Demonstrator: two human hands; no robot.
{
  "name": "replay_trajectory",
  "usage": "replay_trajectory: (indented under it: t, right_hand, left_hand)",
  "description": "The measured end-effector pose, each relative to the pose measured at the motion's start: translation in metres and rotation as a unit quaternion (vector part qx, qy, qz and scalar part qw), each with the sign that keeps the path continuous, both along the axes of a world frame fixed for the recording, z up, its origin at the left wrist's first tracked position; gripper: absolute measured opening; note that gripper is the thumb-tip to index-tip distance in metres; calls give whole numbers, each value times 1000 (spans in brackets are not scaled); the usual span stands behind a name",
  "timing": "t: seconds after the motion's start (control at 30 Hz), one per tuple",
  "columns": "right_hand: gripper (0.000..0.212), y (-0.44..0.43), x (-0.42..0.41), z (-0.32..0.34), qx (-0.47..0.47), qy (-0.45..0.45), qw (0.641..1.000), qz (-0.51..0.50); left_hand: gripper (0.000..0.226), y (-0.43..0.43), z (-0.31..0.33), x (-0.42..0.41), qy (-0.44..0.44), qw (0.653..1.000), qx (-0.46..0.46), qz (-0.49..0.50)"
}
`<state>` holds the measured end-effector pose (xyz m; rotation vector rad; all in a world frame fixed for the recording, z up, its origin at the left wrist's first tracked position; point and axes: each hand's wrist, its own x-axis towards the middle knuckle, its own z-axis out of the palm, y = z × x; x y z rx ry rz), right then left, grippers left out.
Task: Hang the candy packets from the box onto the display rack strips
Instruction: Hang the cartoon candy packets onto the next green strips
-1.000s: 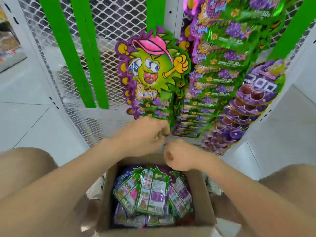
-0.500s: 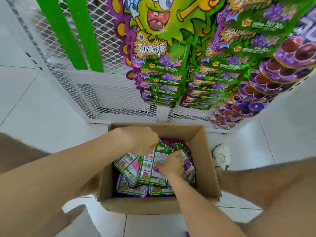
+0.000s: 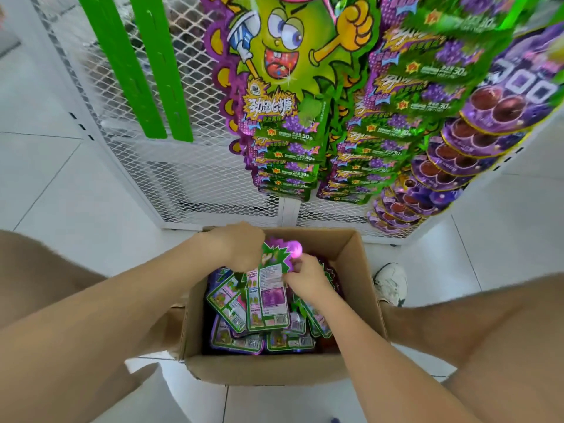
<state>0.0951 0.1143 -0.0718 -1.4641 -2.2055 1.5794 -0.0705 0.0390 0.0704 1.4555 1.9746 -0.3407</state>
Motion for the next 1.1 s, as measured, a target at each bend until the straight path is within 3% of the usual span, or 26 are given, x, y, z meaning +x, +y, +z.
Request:
replay_trajectory:
  t: [0.1, 0.17, 0.23, 0.27, 0.37, 0.43, 0.47, 0.53, 0.6, 0.7, 0.77, 0.9, 0.97, 1.1]
  right_hand:
    - [17, -8, -11, 69, 121, 71, 987, 81]
    - [14, -18, -13, 109, 219, 95, 962, 131]
    - [15, -27, -13, 138, 294, 98, 934, 178]
    - [17, -30, -11, 148, 321, 96, 921, 200]
    - [24, -28, -1, 177, 419, 101, 881, 195]
    - [15, -9, 4, 191, 455, 137, 878, 61]
    - [15, 2, 6, 198, 449, 143, 882, -5]
    - [35, 20, 8, 213, 399, 130, 906, -63]
    - [36, 29, 8, 226, 369, 124, 920, -48]
    - [26, 36, 7, 250, 355, 159, 921, -36]
    - [21, 39, 5, 270, 385, 186, 903, -38]
    - [21, 49, -7, 312, 497, 225, 836, -62]
    - [25, 55, -14, 334, 536, 227, 811, -63]
    - [24, 67, -30, 373, 571, 255, 777, -73]
  left_hand:
    - [69, -4, 22, 12, -50, 987, 82, 132]
    - [81, -4, 30, 17, -164, 935, 145, 280]
    - [68, 1, 38, 22, -246, 862, 208, 392]
    - [51, 3, 42, 21, -248, 844, 241, 410]
    - [15, 5, 53, 13, -233, 852, 278, 379]
    - [18, 1, 69, 10, -217, 869, 264, 358]
    - [19, -1, 80, 9, -222, 870, 264, 352]
    - [11, -3, 103, 11, -240, 869, 265, 343]
    - [20, -3, 123, 12, -257, 862, 271, 343]
    - [3, 5, 139, 11, -253, 841, 339, 338]
    - [27, 14, 148, 8, -215, 819, 435, 306]
    - [65, 38, 183, -1, -91, 727, 643, 225]
    - [76, 50, 209, -5, -69, 705, 673, 212]
    - [77, 71, 249, -15, -140, 691, 672, 226]
